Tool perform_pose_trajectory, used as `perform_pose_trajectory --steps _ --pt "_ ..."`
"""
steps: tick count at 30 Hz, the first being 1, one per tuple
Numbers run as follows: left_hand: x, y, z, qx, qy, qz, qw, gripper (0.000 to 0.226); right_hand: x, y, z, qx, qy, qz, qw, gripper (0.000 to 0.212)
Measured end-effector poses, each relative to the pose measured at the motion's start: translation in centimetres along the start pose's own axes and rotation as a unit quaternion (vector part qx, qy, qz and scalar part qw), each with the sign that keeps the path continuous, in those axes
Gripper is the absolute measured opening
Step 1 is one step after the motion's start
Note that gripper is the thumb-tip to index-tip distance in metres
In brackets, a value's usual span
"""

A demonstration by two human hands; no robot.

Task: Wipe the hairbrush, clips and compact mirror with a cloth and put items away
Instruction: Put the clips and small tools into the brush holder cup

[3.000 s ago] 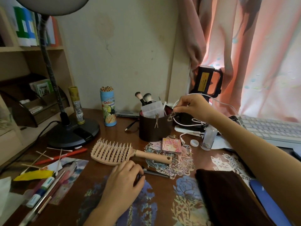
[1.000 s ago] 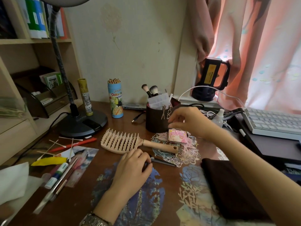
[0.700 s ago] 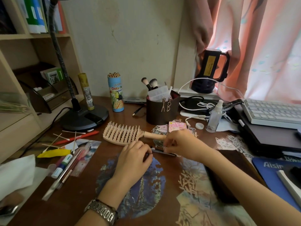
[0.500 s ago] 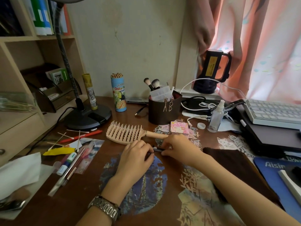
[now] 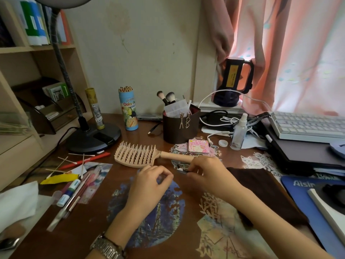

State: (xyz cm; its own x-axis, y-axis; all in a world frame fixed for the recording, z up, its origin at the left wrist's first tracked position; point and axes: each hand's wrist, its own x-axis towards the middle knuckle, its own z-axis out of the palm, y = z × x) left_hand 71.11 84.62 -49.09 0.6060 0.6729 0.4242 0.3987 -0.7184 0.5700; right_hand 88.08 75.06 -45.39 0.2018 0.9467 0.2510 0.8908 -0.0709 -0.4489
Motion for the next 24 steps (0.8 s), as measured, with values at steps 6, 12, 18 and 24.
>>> perform_pose_trajectory --steps 6,12,18,24 --pt "-0.7 1.4 0.5 -0.108 -0.051 -0.055 0.991 0.008 -1.8 0.2 0.0 0.071 0.045 0.041 0.996 0.005" --pt "-1.3 2.8 0.6 -0.177 -0.098 -0.084 0.976 0.007 -2.6 0.5 0.5 0.097 0.061 0.053 0.992 0.006" --pt "-1.5 4.0 1.1 -0.262 -0.112 -0.125 0.950 0.010 -3.6 0.1 1.2 0.116 0.087 0.033 0.989 0.004" --pt "-1.5 4.1 0.9 -0.297 -0.098 -0.152 0.938 0.020 -3.9 -0.5 2.1 0.115 0.117 0.010 0.986 0.014"
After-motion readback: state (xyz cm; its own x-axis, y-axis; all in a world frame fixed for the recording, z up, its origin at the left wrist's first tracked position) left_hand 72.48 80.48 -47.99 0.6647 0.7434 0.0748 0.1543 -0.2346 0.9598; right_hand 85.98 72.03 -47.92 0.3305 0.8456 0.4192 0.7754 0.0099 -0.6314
